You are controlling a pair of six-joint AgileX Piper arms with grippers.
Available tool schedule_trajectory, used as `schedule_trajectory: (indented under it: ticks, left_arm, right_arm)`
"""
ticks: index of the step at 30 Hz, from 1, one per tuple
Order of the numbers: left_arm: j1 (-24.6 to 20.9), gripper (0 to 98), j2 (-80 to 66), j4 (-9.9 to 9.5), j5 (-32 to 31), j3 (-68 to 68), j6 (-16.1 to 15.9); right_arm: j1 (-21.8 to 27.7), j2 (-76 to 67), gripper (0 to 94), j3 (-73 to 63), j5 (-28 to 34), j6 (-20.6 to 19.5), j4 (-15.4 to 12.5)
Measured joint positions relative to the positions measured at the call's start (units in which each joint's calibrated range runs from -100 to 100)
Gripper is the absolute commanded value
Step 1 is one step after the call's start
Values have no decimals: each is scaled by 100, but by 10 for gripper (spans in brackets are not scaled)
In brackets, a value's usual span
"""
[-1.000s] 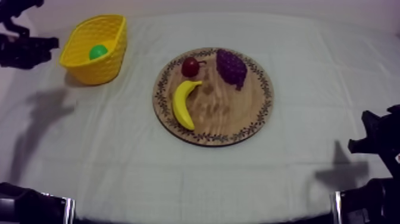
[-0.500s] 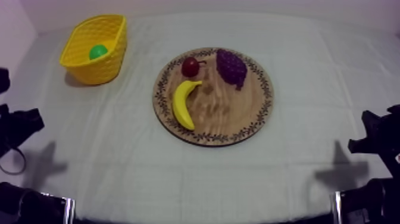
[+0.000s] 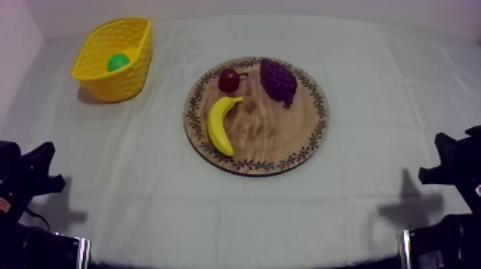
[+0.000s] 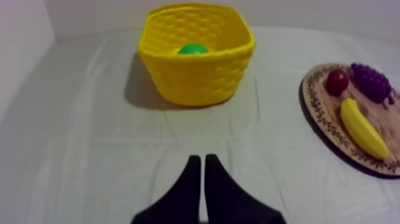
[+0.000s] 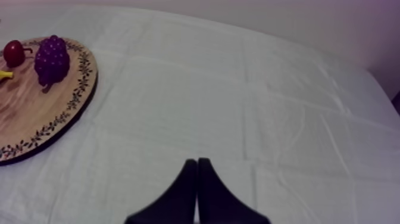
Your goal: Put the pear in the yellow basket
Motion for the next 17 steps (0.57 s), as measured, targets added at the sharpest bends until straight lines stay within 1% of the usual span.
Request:
schedule_trajectory:
  ticks: [2, 5, 7, 10, 13, 17]
  left_arm:
    - [1, 1, 0, 0, -330, 75, 143]
    - [3, 1, -5, 0, -686, 115, 471]
    - [6, 1, -5, 0, -767, 124, 719]
    - [6, 1, -14, 0, -778, 130, 935]
    - [6, 1, -14, 0, -794, 130, 1000]
    - [6, 1, -14, 0, -794, 130, 869]
  right_arm:
    - [0, 0, 3, 0, 0, 0, 0]
    - [0, 0, 3, 0, 0, 0, 0]
    - [0, 0, 3, 0, 0, 0, 0]
    - [0, 0, 3, 0, 0, 0, 0]
    - [0, 0, 3, 0, 0, 0, 0]
    - [0, 0, 3, 0, 0, 0, 0]
